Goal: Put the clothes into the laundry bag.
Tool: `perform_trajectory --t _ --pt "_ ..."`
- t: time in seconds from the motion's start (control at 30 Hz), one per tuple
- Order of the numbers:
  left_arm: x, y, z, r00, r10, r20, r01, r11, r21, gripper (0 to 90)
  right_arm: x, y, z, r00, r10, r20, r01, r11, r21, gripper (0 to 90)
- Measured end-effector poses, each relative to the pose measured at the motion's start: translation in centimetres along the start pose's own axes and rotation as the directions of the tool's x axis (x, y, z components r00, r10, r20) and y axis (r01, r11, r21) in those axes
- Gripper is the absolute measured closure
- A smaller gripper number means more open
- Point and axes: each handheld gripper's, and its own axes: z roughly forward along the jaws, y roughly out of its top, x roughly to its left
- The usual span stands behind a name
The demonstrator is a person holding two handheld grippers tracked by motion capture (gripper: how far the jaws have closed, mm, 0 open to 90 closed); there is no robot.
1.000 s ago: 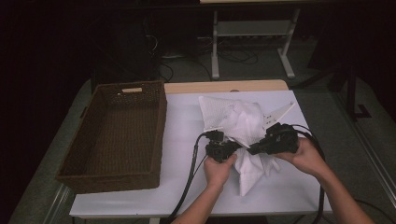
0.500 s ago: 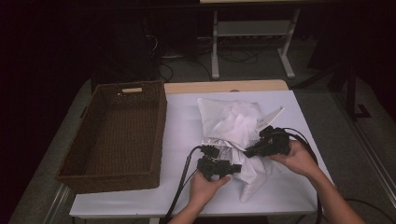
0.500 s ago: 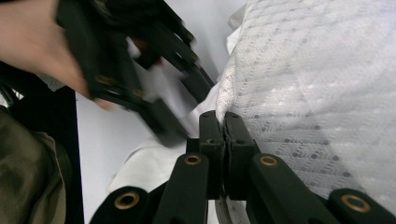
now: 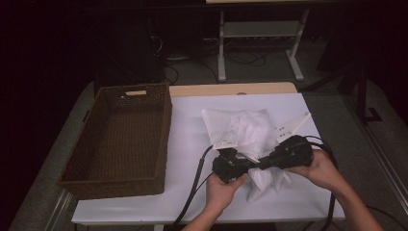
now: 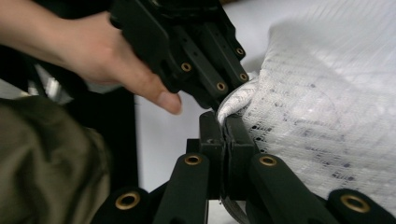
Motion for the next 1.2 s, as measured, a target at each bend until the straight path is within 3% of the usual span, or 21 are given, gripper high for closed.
perform_trajectory --t 0.1,0.17,0.2,0.27,0.3,0.33,0.4,0.5,0.63,0.77,0.87,0.9,0.97,1.03,1.07,1.13,1.17,1.2 --pt "-0.6 0.0 -0.3 0.9987 0.023 -0.046 -0.026 0.9986 -0.046 88.2 1.3 0.0 -1.1 0.9992 -0.031 -0.027 0.03 0.999 -0.026 88.2" --pt "0.3 0.1 0.2 0.9914 0.025 -0.128 -0.033 0.9974 -0.064 88.2 1.6 0.1 -1.3 0.9992 -0.037 -0.015 0.036 0.999 -0.023 88.2" --pt "1.1 0.1 0.6 0.9857 0.007 -0.168 -0.018 0.9979 -0.063 88.1 1.4 0.0 -1.3 0.9997 -0.025 -0.005 0.025 0.999 -0.023 88.2" --pt "3.0 -0.3 1.3 0.9777 -0.064 -0.2 0.053 0.9968 -0.06 87.7 0.3 -0.6 -1.0 0.9998 0.015 0.009 -0.015 0.999 -0.028 88.2" --pt "3.7 -0.6 1.5 0.9752 -0.104 -0.195 0.092 0.9935 -0.067 87.5 -0.3 -0.9 -0.6 0.999 0.041 0.016 -0.041 0.999 -0.02 88.2" --pt "3.9 -0.7 1.5 0.9757 -0.119 -0.184 0.107 0.9916 -0.072 87.1 -0.9 -1.3 -0.2 0.9975 0.066 0.024 -0.066 0.998 -0.001 88.1" --pt "3.8 -0.6 1.1 0.9794 -0.108 -0.171 0.1 0.9935 -0.053 85.5 -1.6 -1.8 0.6 0.9955 0.088 0.034 -0.089 0.996 0.028 88.1" --pt "3.4 -0.3 -0.1 0.983 -0.11 -0.147 0.113 0.9934 0.016 74.5 -2.1 -2.0 0.9 0.9948 0.097 0.032 -0.097 0.995 0.024 88.0" --pt "2.6 -0.1 -2.1 0.9858 -0.101 -0.134 0.117 0.9861 0.118 57.9 -1.9 -1.5 1.0 0.9955 0.083 0.045 -0.084 0.996 0.028 87.9" --pt "2.0 -0.6 -3.6 0.984 -0.12 -0.132 0.145 0.9696 0.197 40.6 -1.9 -1.0 1.3 0.9954 0.076 0.059 -0.079 0.996 0.043 87.9" --pt "2.1 -1.4 -3.1 0.9798 -0.168 -0.109 0.192 0.9411 0.278 31.6 -2.0 -0.8 1.6 0.9955 0.071 0.064 -0.074 0.996 0.052 87.9" --pt "2.1 -1.7 -2.7 0.9788 -0.174 -0.108 0.198 0.9381 0.284 30.7 -2.0 -0.7 1.7 0.9953 0.071 0.066 -0.074 0.996 0.052 87.9" --pt "2.3 -1.9 -1.3 0.9783 -0.17 -0.119 0.198 0.9342 0.297 30.3 -2.1 -0.6 1.9 0.9955 0.066 0.068 -0.07 0.996 0.059 87.9" --pt "2.8 -2.0 0.2 0.9719 -0.2 -0.125 0.228 0.9299 0.289 31.1 -2.1 -0.6 2.2 0.9952 0.063 0.075 -0.068 0.995 0.073 87.9" --pt "3.0 -2.0 0.8 0.9713 -0.195 -0.136 0.227 0.9326 0.281 34.2 -2.0 -0.6 2.4 0.995 0.065 0.076 -0.071 0.995 0.075 87.9" --pt "3.6 -2.1 1.9 0.9609 -0.243 -0.134 0.269 0.9335 0.237 42.3 -2.0 -0.8 2.5 0.9954 0.063 0.072 -0.068 0.995 0.078 87.9" --pt "3.8 -2.0 2.3 0.9632 -0.235 -0.131 0.26 0.9383 0.228 50.3 -2.0 -0.8 2.6 0.9957 0.06 0.071 -0.065 0.995 0.081 87.8" --pt "3.9 -1.9 2.5 0.9675 -0.213 -0.137 0.238 0.9488 0.208 63.2 -2.0 -0.8 2.7 0.9957 0.06 0.07 -0.065 0.994 0.083 87.9"
